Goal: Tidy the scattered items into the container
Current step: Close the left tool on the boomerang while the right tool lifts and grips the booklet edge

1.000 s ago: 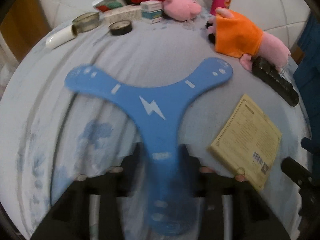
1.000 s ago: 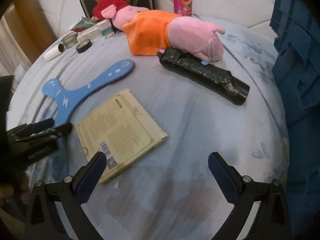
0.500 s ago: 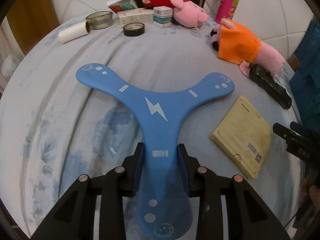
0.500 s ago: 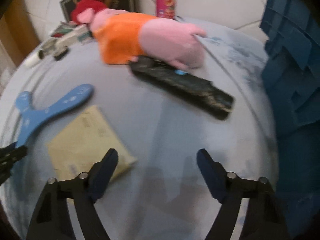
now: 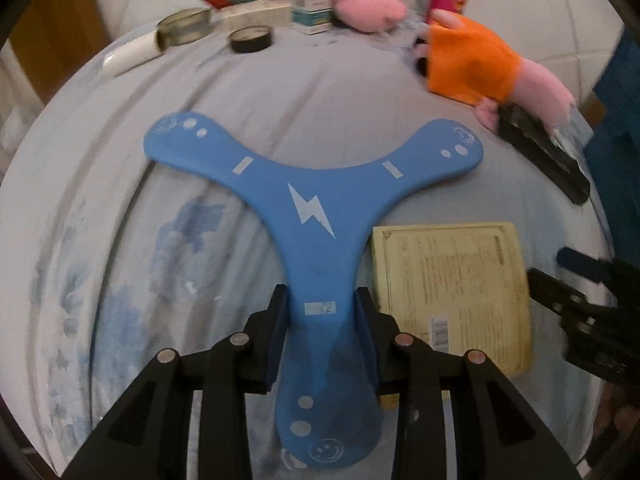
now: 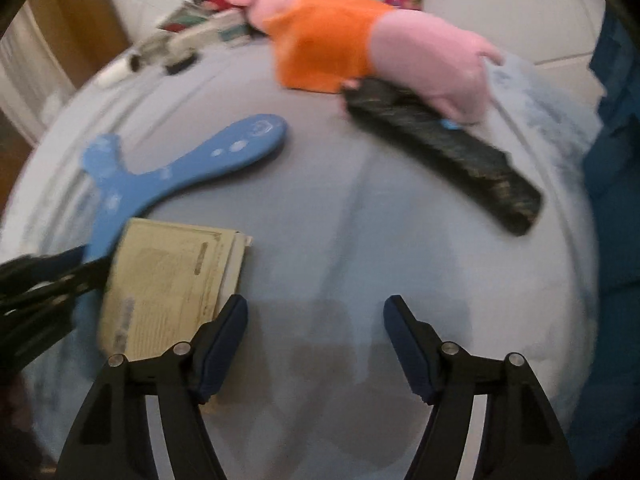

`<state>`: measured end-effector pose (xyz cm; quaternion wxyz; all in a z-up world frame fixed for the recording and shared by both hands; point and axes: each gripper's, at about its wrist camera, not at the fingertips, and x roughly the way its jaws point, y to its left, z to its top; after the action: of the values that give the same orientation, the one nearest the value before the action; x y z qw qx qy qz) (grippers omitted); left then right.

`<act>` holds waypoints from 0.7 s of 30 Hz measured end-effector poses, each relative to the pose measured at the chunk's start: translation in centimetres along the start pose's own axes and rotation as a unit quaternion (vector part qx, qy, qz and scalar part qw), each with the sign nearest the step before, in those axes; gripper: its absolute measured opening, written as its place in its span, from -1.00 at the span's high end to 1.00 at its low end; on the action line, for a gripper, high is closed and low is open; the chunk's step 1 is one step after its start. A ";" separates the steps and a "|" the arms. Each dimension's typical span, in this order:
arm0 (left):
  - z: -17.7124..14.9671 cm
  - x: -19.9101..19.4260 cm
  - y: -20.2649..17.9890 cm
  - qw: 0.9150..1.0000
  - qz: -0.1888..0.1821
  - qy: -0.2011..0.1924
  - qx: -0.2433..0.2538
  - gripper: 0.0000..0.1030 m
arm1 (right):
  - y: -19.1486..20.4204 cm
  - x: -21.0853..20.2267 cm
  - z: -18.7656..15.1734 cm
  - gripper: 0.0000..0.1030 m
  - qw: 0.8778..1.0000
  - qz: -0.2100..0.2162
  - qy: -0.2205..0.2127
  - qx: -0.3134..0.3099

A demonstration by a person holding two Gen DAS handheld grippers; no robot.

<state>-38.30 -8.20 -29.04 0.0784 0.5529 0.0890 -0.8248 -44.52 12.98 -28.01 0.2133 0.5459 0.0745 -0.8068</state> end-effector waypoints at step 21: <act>-1.9 -3.8 5.8 0.999 -0.034 -0.006 -0.009 0.38 | 8.9 -3.6 1.3 -0.60 0.969 0.226 -0.035 0.091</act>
<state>-33.83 -13.26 -26.63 0.0560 0.5441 0.1145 -0.8293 -40.67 5.44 -23.26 0.3424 0.5368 -0.1325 -0.7596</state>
